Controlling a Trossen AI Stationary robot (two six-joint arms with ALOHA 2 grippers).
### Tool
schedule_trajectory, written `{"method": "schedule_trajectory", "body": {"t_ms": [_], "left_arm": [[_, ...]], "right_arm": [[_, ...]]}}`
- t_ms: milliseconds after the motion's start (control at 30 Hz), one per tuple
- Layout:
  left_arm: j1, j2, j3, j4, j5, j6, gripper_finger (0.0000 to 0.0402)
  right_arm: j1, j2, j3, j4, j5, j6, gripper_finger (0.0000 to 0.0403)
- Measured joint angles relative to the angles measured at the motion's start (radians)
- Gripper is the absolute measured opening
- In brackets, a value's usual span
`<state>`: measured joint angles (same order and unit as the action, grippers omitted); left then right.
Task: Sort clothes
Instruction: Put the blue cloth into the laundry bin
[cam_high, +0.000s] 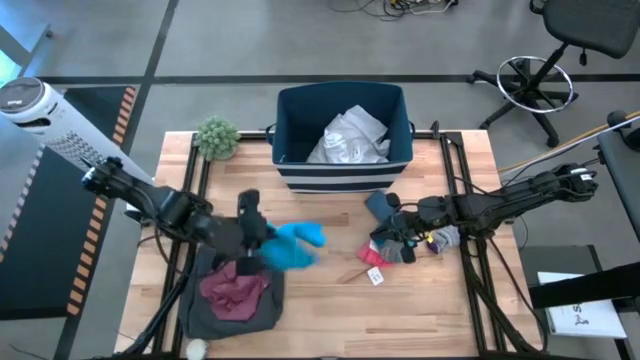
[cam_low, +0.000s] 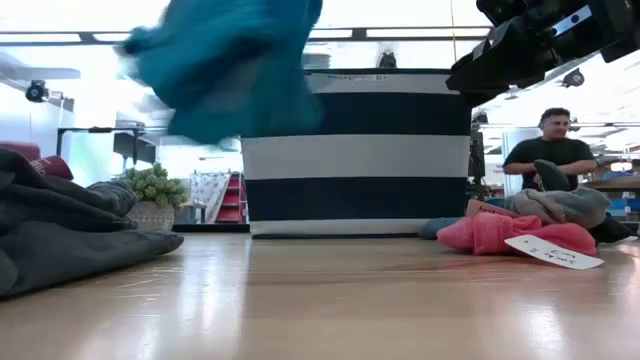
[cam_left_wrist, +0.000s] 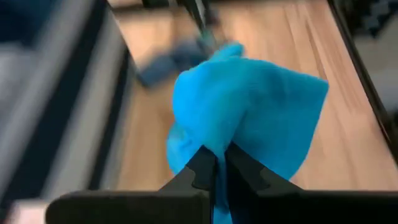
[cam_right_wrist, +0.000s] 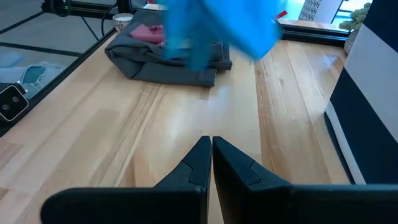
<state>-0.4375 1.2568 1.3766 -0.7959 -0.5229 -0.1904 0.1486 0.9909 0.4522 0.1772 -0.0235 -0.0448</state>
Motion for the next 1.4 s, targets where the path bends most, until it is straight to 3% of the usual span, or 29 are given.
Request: {"method": "schedule_trajectory", "body": {"t_ms": [133,300,367,567,833,1133,1400], "left_arm": [[0.072,-0.003,0.047,0.143,-0.067,0.133,0.0005],[0.204,-0.001,0.055,0.354,-0.034,0.345,0.0005],[0.279,0.002,0.055,0.421,0.035,0.406,0.0005],[0.551,0.037,0.086,0.521,0.377,0.434,0.0004],[0.806,0.157,0.174,0.630,0.613,0.437,0.0004],[0.920,0.344,0.257,0.551,0.721,0.440,0.0006],[0.941,0.457,0.259,0.543,0.725,0.444,0.0009]], "right_arm": [[0.000,0.000,0.000,0.000,0.000,0.000,0.0000],[0.000,0.000,0.000,0.000,0.000,-0.005,0.0000],[0.000,0.000,0.000,0.001,0.000,-0.005,0.0000],[0.000,0.000,0.000,0.009,0.000,-0.010,0.0000],[0.000,0.000,0.000,0.023,0.000,-0.011,0.0000],[0.000,0.000,0.000,0.044,-0.001,-0.008,0.0000],[0.000,0.000,0.000,0.044,-0.002,0.012,0.0000]]}}
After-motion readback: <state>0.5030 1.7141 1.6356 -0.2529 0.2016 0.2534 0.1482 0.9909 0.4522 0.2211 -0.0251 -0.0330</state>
